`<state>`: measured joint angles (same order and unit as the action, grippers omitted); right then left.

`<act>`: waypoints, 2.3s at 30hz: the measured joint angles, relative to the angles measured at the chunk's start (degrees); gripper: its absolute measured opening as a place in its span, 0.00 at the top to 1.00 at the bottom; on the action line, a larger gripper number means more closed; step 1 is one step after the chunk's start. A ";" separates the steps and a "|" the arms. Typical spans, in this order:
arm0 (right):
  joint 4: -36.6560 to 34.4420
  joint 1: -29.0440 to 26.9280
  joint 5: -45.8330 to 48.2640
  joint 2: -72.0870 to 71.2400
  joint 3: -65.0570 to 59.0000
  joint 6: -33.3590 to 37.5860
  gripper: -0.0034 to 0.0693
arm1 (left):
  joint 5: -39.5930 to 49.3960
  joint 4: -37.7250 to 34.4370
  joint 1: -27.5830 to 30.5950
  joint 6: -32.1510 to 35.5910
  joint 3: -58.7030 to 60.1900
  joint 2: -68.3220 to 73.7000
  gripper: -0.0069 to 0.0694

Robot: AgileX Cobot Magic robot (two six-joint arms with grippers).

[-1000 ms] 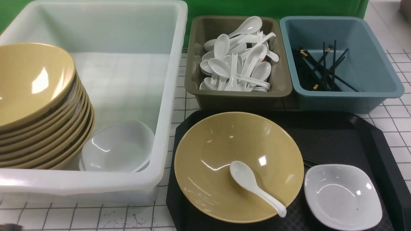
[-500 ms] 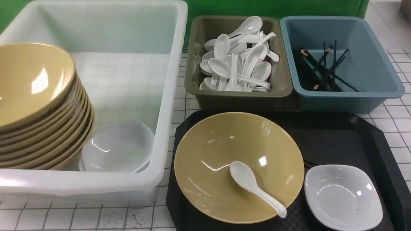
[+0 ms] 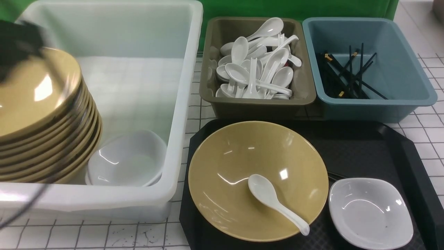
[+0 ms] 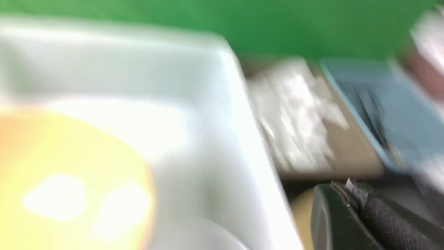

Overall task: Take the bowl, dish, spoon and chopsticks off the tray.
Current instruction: Use the left arm to grab the soup spoon in the middle

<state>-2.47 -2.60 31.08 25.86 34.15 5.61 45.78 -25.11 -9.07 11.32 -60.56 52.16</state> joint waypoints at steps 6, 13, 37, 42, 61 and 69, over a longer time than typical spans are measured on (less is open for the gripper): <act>-7.16 4.49 13.90 5.96 -1.98 13.86 0.90 | 10.62 -6.42 -13.41 5.84 -6.02 16.47 0.92; -10.95 7.30 9.88 6.39 -10.15 17.16 0.90 | 12.11 5.72 -29.25 -0.90 -14.34 28.94 0.92; -16.57 9.47 3.49 6.43 -13.31 19.07 0.90 | 15.50 20.74 -37.84 -13.25 -27.12 64.89 0.37; -16.57 9.47 3.49 6.43 -13.31 19.07 0.90 | 13.63 22.21 -37.84 -13.57 -27.30 65.91 0.59; -16.57 9.52 3.04 6.50 -13.31 19.02 0.90 | 17.00 22.19 -36.40 -14.08 -36.34 62.75 0.83; -16.86 9.52 3.04 6.50 -13.31 19.02 0.90 | 17.98 23.81 -36.40 -18.66 -36.34 68.39 0.29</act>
<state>-19.34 6.92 34.12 32.36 20.84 24.63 63.77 -1.30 -45.47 -7.34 -96.90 120.55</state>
